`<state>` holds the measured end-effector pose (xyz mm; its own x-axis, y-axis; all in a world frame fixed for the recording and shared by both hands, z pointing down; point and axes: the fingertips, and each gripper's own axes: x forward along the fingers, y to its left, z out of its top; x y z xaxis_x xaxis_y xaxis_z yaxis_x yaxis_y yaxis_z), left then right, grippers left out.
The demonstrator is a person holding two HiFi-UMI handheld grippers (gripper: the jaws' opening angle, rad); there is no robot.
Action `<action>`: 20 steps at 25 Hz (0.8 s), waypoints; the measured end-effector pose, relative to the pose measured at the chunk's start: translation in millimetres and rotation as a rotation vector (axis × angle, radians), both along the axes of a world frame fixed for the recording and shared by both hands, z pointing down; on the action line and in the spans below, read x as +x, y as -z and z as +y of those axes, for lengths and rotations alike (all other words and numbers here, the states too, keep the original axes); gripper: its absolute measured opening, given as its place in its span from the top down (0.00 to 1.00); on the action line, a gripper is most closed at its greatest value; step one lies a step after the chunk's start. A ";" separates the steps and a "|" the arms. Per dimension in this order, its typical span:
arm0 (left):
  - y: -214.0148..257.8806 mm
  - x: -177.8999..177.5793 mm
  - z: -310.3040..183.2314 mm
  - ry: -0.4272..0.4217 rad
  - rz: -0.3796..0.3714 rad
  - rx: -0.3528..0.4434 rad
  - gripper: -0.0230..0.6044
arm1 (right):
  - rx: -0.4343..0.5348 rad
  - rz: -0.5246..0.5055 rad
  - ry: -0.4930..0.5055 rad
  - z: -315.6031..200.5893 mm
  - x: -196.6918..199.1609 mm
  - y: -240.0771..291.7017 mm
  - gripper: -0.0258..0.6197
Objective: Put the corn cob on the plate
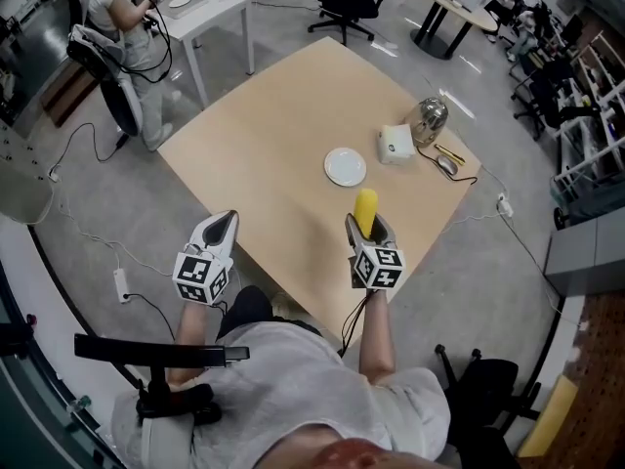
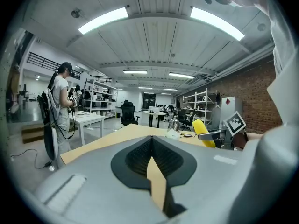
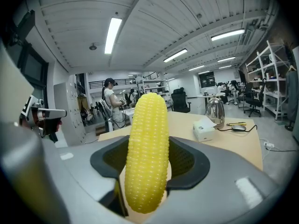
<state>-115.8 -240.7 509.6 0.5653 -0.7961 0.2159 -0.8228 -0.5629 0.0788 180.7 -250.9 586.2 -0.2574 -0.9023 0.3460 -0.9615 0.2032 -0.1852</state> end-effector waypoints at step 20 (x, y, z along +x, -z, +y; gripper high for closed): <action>-5.4 4.7 -59.3 -0.030 -0.017 -0.014 0.93 | -0.115 0.062 -0.014 -105.2 21.6 -49.0 0.57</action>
<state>-111.1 -300.0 514.9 0.5851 -0.7757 0.2366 -0.8068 -0.5862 0.0732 202.4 -356.1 635.2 -0.2199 -0.8592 0.4619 -0.9744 0.1708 -0.1462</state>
